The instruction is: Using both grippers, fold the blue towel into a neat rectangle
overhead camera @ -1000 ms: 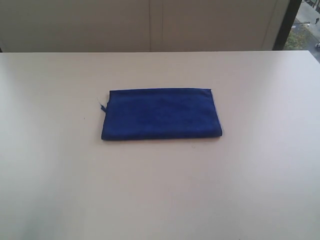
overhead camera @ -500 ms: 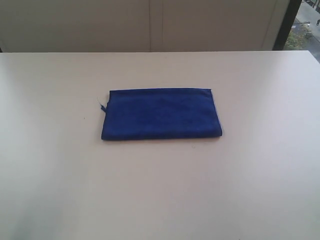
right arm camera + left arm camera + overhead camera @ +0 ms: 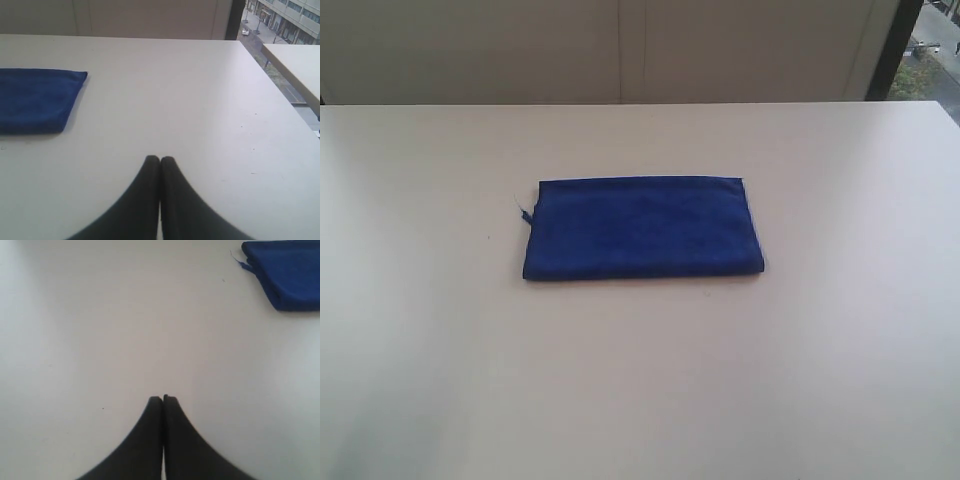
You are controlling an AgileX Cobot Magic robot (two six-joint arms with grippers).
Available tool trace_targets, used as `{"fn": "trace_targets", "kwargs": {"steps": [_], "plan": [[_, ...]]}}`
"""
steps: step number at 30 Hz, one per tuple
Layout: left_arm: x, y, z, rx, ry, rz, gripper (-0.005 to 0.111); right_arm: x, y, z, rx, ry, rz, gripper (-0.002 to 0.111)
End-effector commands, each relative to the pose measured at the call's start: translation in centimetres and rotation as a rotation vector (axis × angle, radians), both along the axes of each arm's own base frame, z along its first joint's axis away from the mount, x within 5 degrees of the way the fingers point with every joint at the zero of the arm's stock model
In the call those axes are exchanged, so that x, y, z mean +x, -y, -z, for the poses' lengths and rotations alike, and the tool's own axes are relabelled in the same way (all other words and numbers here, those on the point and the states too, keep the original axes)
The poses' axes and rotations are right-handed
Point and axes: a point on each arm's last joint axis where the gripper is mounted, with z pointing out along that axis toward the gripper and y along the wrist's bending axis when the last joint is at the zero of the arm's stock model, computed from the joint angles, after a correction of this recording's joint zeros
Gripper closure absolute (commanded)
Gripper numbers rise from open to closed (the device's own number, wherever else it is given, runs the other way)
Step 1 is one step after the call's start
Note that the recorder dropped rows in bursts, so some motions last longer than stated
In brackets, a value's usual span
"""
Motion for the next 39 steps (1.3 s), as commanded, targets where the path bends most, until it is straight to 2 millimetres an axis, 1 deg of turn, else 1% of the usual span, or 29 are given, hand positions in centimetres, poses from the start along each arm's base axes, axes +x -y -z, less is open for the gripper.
{"fn": "trace_targets", "kwargs": {"steps": [1, 39], "plan": [[-0.03, -0.01, 0.22, -0.012, -0.006, -0.009, 0.107, -0.02, 0.05, 0.13, -0.012, -0.001, 0.004, 0.108], [-0.03, -0.03, 0.22, 0.016, -0.003, 0.002, 0.107, -0.02, 0.05, 0.13, -0.012, -0.001, 0.004, 0.108]]}}
